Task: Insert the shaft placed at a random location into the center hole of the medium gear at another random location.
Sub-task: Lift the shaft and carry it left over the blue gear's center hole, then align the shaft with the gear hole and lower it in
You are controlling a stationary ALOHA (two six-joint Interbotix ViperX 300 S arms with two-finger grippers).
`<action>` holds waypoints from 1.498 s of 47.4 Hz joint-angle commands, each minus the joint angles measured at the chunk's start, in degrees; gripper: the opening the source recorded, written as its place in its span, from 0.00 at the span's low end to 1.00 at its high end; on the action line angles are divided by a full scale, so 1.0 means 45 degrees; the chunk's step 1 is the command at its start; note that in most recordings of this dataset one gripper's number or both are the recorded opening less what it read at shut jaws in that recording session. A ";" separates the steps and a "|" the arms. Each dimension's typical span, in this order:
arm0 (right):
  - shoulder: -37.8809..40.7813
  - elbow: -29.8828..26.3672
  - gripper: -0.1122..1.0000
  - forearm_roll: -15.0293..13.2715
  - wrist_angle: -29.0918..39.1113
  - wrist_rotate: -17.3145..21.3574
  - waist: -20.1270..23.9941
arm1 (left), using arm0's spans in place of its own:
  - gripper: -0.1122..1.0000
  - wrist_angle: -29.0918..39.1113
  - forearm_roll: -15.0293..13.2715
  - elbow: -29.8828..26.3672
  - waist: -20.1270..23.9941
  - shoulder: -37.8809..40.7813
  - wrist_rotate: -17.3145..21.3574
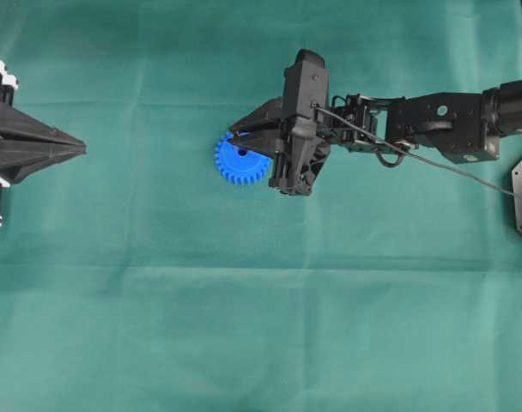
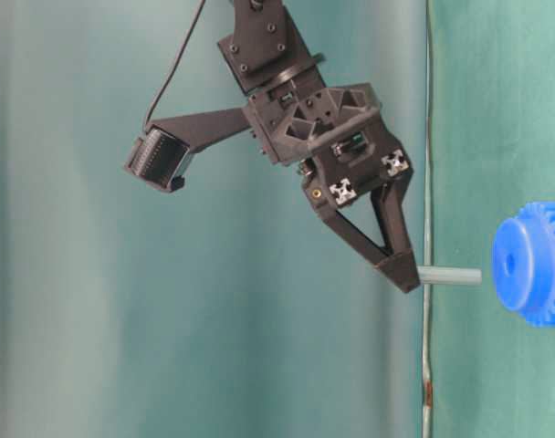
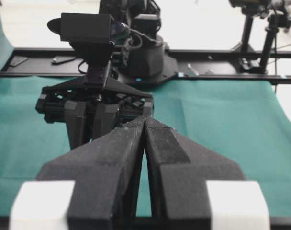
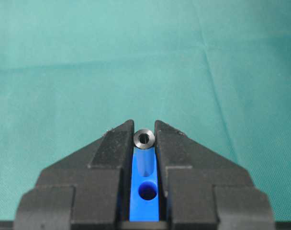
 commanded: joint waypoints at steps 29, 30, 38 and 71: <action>0.0625 -0.0352 0.22 0.0254 -0.0020 0.0078 -0.0020 | 0.10 -0.0059 0.0039 -0.0254 0.0000 0.0098 -0.0020; 0.0625 -0.0332 0.22 0.0254 0.0000 0.0078 -0.0020 | 0.10 -0.0059 0.0039 -0.0254 -0.0020 0.0098 -0.0020; 0.0410 -0.0312 0.22 0.0254 0.0000 0.0078 -0.0020 | 0.10 -0.0059 0.0039 -0.0254 -0.0020 0.0098 -0.0020; 0.0293 0.0137 0.22 0.0371 -0.0508 0.0078 -0.0020 | 0.10 -0.0059 0.0039 -0.0234 -0.0020 0.0098 0.0000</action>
